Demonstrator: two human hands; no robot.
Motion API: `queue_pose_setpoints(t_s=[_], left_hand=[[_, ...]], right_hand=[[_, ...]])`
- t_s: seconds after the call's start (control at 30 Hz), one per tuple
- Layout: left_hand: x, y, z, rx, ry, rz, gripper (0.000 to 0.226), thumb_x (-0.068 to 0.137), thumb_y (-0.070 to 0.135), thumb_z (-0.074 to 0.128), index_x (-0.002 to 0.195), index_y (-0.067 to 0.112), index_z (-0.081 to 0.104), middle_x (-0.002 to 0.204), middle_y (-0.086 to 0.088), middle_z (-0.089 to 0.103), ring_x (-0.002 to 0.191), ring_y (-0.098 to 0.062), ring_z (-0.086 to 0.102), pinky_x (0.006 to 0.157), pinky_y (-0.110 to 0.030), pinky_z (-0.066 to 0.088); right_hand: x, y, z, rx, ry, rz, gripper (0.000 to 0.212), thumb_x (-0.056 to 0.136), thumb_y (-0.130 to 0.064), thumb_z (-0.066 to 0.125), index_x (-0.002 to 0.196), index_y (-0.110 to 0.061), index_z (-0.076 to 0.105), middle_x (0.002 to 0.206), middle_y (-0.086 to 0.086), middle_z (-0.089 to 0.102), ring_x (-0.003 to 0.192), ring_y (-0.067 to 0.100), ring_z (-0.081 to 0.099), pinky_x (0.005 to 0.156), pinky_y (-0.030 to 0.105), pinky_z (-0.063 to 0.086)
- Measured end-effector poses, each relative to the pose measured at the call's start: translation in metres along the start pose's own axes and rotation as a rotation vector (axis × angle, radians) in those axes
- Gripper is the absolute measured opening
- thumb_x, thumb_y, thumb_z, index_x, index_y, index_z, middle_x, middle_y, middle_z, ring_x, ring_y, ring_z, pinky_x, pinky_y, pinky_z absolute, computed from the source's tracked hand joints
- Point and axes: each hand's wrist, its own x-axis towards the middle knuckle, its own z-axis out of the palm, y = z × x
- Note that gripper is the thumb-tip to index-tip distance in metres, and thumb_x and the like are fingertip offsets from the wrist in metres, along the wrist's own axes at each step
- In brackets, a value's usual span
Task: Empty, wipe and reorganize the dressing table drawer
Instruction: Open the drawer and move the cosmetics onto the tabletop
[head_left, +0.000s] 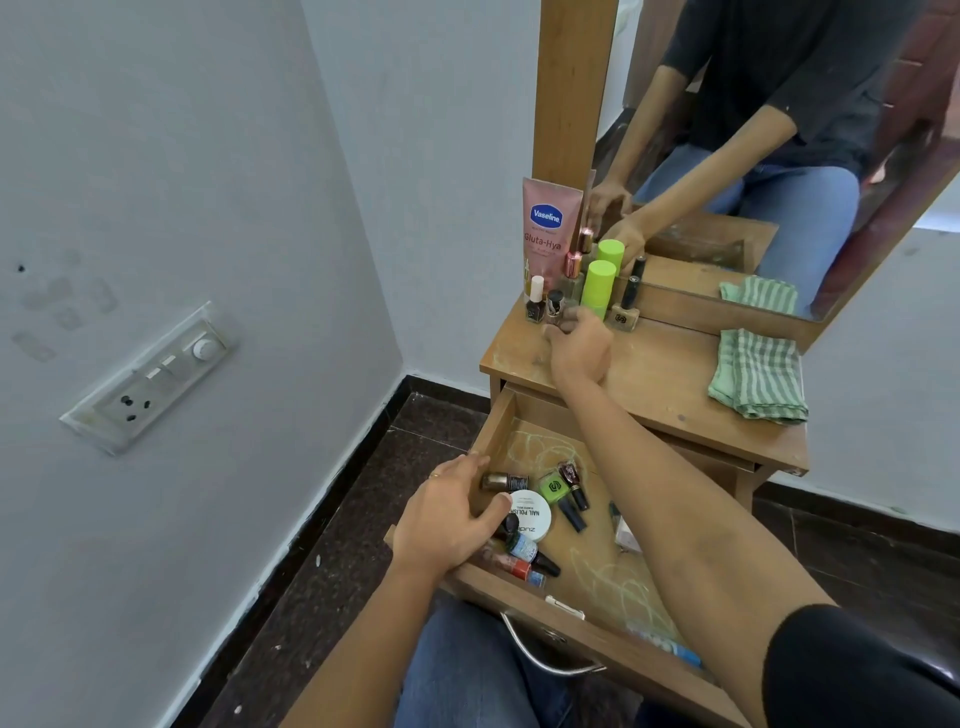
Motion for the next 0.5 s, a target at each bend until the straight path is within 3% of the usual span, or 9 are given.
queue_pose_setpoints(t_s=[0.17,0.37,0.5], left_hand=[[0.001,-0.002,0.002,-0.011,-0.005,-0.002,0.059,0.088,0.052,0.059,0.142,0.031,0.047,0.143,0.008,0.051,0.127,-0.011,0.050,0.098,-0.028,0.041],[0.001,-0.002,0.002,-0.002,-0.008,0.002,0.059,0.089,0.051,0.059,0.142,0.030,0.047,0.143,0.007,0.050,0.128,-0.012,0.050,0.098,-0.029,0.041],[0.000,-0.001,0.001,-0.003,-0.006,-0.008,0.059,0.088,0.051,0.059,0.142,0.031,0.048,0.143,0.007,0.051,0.127,-0.013,0.051,0.097,-0.031,0.042]], right_hand=[[0.006,-0.002,0.003,-0.063,0.022,0.044,0.017,0.081,-0.024,0.075,0.093,-0.018,0.065,0.093,-0.001,0.068,0.087,0.018,0.062,0.069,0.027,0.043],[0.007,0.001,0.004,-0.083,0.036,0.030,0.019,0.081,-0.026,0.074,0.095,-0.018,0.066,0.094,-0.001,0.069,0.088,0.018,0.063,0.069,0.025,0.040],[-0.013,0.013,-0.008,0.041,-0.030,-0.208,0.010,0.086,-0.018,0.067,0.094,-0.014,0.062,0.088,-0.001,0.062,0.079,0.011,0.057,0.067,0.021,0.044]])
